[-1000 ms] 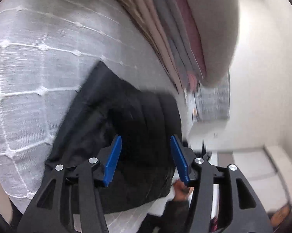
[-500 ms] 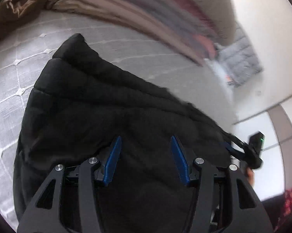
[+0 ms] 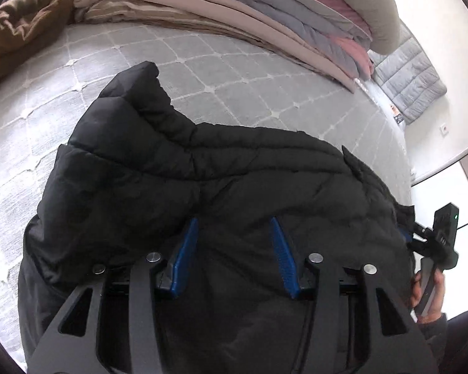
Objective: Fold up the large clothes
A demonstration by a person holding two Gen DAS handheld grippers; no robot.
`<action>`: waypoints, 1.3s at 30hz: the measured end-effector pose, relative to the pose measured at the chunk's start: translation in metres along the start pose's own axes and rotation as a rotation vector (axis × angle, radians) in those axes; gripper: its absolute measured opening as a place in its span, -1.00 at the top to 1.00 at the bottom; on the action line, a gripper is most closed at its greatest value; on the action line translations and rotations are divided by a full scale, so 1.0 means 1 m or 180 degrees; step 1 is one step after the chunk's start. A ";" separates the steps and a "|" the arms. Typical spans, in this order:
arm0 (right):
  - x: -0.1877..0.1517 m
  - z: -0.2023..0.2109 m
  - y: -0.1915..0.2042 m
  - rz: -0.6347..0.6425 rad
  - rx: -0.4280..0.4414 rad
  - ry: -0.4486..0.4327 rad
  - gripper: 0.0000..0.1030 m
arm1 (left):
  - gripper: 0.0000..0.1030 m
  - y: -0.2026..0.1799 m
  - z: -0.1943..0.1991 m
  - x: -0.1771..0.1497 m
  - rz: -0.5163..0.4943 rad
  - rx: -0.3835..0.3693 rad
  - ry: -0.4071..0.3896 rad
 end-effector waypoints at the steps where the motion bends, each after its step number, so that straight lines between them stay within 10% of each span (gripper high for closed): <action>1: -0.001 0.009 0.003 -0.0032 0.0075 -0.0059 -0.72 | 0.10 -0.002 0.006 0.000 -0.0001 -0.0021 -0.0052; 7: -0.039 0.084 0.045 0.0340 0.0641 -0.0367 -0.72 | -0.19 -0.004 0.072 -0.010 0.0033 -0.0250 -0.0558; 13: -0.130 0.114 0.084 0.0940 0.0822 -0.0233 -0.80 | -0.57 0.055 0.150 -0.063 0.0736 -0.0404 -0.0893; 19: -0.167 0.122 0.074 0.1005 0.0534 -0.0525 -0.80 | -0.58 0.120 0.176 -0.131 0.1423 -0.0325 -0.0917; 24: -0.136 0.118 0.044 0.0623 0.0257 -0.0953 -0.81 | -0.58 0.117 0.195 -0.152 0.1581 -0.0752 -0.1280; 28: -0.082 0.119 0.026 0.0180 0.0512 -0.1135 -0.81 | -0.58 0.064 0.181 -0.091 0.1031 -0.0994 -0.1389; 32: -0.027 0.107 0.025 0.0016 0.0631 -0.1185 -0.81 | -0.58 0.032 0.139 -0.024 0.0411 -0.0605 -0.1363; 39: 0.019 0.028 -0.042 -0.0578 0.0215 -0.0646 -0.81 | -0.53 0.063 0.030 0.010 0.0495 -0.0040 -0.0517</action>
Point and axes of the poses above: each gripper's, at about its wrist camera, not at the fingertips, and z roughly against the way its jaws point, y to its left, x to its top, the point moved 4 cm from there along -z, roughly the way its jaws point, and after that the axes turned 10 degrees about -z, right-handed, at the moved point
